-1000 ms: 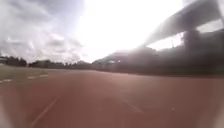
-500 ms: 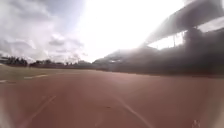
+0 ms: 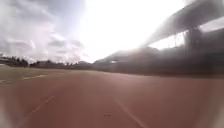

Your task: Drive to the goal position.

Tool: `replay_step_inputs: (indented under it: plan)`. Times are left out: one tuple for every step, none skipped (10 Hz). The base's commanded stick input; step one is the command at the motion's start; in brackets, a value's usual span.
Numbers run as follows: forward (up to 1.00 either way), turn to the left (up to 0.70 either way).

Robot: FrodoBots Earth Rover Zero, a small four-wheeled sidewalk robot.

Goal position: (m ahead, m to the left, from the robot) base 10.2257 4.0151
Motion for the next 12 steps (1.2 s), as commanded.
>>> replay_step_inputs:
  plan:
    - [0.70,0.00]
    - [0.70,0.00]
    - [0.70,0.00]
    - [0.70,0.00]
    - [0.70,0.00]
    - [0.70,0.00]
    - [0.70,0.00]
    - [0.70,0.00]
    - [0.70,0.00]
    - [0.70,0.00]
    - [0.70,0.00]
    - [0.70,0.00]
